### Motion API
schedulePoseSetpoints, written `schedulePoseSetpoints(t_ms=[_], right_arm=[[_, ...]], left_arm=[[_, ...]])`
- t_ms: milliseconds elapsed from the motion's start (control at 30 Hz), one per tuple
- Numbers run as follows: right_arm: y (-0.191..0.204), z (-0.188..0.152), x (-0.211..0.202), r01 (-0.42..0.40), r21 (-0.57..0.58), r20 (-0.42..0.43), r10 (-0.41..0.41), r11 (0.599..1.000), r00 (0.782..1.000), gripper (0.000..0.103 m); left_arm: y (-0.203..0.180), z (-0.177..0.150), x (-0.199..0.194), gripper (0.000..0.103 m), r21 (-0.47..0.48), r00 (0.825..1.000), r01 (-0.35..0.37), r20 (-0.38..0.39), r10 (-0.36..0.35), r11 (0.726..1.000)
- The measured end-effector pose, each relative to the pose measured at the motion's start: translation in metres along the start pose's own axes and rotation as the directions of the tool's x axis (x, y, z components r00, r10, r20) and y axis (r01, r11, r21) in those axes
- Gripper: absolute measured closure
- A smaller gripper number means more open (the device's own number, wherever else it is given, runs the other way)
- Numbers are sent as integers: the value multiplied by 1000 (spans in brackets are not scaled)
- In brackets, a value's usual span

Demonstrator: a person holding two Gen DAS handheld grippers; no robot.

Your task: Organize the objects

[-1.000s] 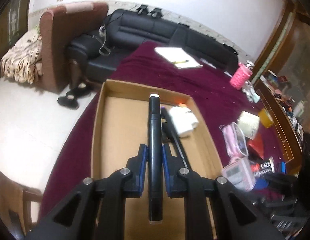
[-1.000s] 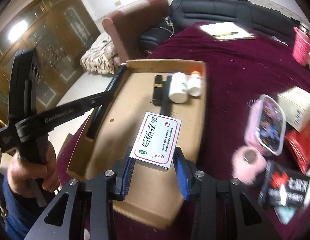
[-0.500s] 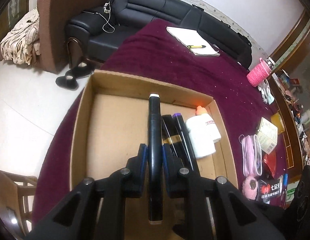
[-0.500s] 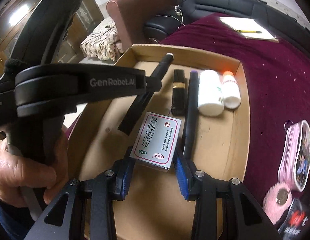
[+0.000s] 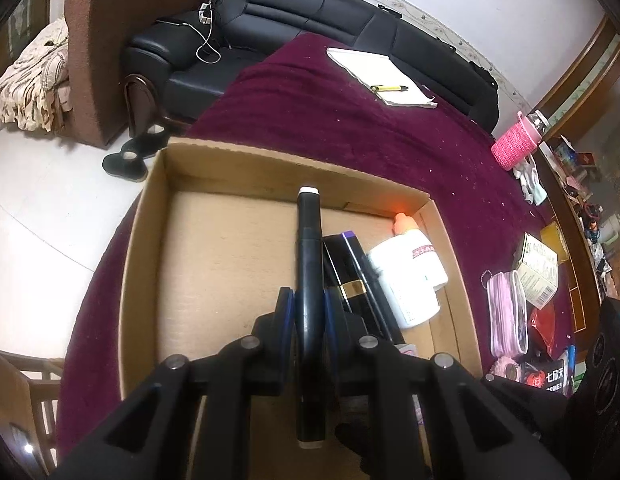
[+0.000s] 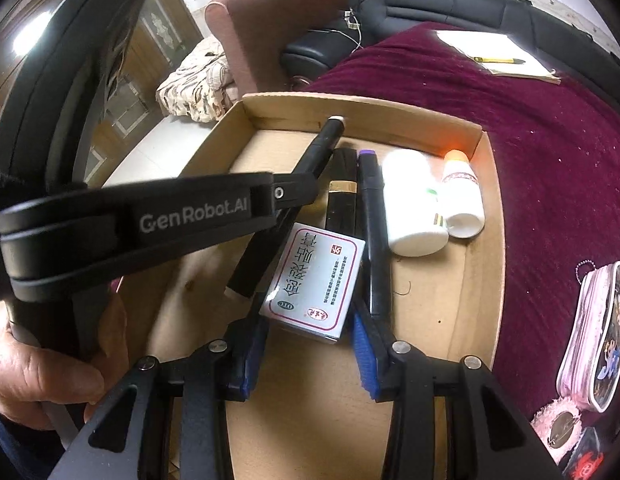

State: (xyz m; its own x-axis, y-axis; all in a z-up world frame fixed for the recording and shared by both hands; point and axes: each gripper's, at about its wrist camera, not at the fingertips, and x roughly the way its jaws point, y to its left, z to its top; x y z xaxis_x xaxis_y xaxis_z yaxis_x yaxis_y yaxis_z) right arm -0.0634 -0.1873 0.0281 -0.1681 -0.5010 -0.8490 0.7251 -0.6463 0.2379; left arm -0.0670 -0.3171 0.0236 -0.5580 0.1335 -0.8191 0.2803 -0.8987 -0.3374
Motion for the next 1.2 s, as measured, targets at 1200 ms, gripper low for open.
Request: schedulePoseSetpoints(t_ms=[1200], right_arm=[[-51, -69, -94, -134, 174, 139, 110, 976, 984, 36]], left_arm=[[-48, -40, -38, 72, 56, 993, 113, 40, -115, 992]])
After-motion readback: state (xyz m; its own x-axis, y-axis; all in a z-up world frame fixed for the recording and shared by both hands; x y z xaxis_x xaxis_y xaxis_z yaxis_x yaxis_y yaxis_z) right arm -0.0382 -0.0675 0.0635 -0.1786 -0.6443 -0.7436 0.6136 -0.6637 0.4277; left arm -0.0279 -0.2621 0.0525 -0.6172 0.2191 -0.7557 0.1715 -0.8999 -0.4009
